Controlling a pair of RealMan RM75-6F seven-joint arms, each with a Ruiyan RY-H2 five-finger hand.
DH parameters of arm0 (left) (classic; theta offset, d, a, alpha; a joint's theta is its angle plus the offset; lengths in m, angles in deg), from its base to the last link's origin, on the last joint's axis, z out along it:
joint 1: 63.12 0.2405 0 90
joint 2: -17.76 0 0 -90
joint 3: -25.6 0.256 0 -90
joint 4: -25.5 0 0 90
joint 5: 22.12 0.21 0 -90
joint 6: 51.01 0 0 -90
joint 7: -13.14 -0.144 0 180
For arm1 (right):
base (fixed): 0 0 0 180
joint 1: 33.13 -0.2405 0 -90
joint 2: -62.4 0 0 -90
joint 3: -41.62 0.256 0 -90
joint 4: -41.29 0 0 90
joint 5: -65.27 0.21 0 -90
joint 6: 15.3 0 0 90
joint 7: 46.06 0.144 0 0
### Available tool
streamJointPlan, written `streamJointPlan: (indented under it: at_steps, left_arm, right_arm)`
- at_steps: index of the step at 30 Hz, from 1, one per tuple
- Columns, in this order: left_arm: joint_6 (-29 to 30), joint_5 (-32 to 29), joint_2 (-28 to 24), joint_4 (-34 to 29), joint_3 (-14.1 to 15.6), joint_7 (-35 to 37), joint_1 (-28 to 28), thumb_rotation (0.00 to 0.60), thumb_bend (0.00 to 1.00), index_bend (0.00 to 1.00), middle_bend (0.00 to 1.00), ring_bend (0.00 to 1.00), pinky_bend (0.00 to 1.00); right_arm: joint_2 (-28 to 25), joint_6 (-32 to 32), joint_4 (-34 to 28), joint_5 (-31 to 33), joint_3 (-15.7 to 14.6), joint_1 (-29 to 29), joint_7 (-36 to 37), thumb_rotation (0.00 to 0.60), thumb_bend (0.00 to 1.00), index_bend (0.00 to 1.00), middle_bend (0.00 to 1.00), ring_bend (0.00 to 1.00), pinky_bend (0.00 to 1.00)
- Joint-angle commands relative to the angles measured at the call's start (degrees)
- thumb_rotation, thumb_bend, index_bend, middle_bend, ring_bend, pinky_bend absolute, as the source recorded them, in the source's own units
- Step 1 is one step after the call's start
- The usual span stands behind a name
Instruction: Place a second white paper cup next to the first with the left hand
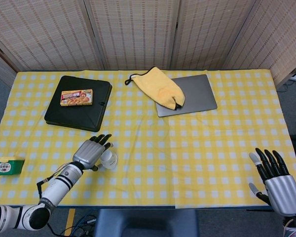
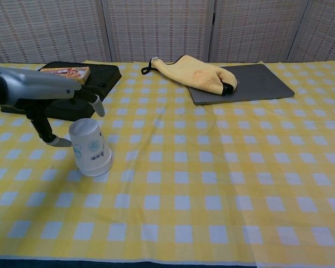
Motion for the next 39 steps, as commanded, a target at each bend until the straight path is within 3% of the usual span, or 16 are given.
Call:
streamJointPlan:
  at_steps: [1, 23, 39]
  left_arm:
    - [0.21, 0.08, -0.25, 0.13, 0.35, 0.49, -0.23, 0.6, 0.32, 0.23, 0.0, 0.0, 0.18]
    - [0.59, 3.58, 1.39, 2.94, 1.96, 5.87, -0.76, 0.6, 0.32, 0.36, 0.0, 0.0, 0.18]
    - [3.28, 2.65, -0.42, -0.9, 2.09, 4.56, -1.77, 0.6, 0.32, 0.41, 0.0, 0.0, 0.18]
  right_arm:
    - [0.08, -0.16, -0.04, 0.06, 0.02, -0.03, -0.23, 0.6, 0.22, 0.03, 0.0, 0.0, 0.0]
    - [0.11, 0.08, -0.03, 0.03, 0.1, 0.14, -0.26, 0.6, 0.22, 0.03, 0.0, 0.0, 0.0]
    - [0.13, 0.04, -0.01, 0.12, 0.25, 0.11, -0.38, 0.6, 0.22, 0.03, 0.0, 0.0, 0.0]
